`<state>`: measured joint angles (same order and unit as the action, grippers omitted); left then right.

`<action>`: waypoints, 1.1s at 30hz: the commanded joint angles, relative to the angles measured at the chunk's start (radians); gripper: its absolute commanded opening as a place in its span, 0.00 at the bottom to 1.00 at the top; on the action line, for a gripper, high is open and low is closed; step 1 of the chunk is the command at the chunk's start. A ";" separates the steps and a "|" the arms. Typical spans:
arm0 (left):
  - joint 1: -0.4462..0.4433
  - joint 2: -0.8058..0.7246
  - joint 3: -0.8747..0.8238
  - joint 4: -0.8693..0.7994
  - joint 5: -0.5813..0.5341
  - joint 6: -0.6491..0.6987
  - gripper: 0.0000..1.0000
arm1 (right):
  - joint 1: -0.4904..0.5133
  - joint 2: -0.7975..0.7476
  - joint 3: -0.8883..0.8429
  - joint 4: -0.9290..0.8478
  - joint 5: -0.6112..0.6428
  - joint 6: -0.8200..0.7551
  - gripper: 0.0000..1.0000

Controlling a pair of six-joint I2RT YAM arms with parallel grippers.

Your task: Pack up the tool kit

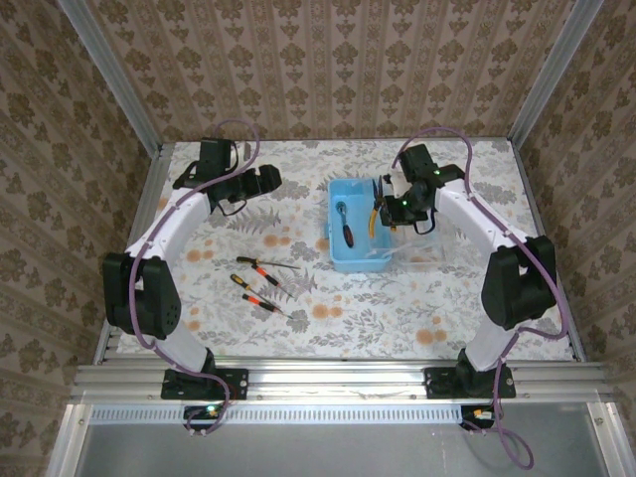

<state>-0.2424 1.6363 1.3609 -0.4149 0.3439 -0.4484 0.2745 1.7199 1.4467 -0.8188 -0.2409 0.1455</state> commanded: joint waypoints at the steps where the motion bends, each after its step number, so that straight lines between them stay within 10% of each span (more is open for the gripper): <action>1: -0.001 -0.021 0.001 0.010 0.012 0.012 0.88 | 0.009 0.003 0.037 0.021 -0.009 0.019 0.12; 21: -0.001 -0.029 -0.003 0.004 0.010 0.019 0.88 | 0.026 -0.016 0.034 0.062 0.031 0.028 0.32; 27: -0.018 -0.035 -0.029 -0.147 -0.137 0.113 1.00 | 0.052 -0.053 0.046 0.057 0.039 -0.025 0.69; 29: -0.020 -0.045 -0.071 -0.181 -0.177 0.129 1.00 | 0.057 -0.066 0.039 0.064 0.037 -0.035 0.98; 33: -0.024 -0.110 -0.224 -0.190 -0.220 0.099 1.00 | 0.067 -0.078 0.037 0.067 0.028 -0.053 1.00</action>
<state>-0.2615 1.5795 1.2083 -0.5243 0.1959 -0.3653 0.3340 1.6764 1.4605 -0.7586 -0.2169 0.1223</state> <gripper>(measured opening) 0.999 0.999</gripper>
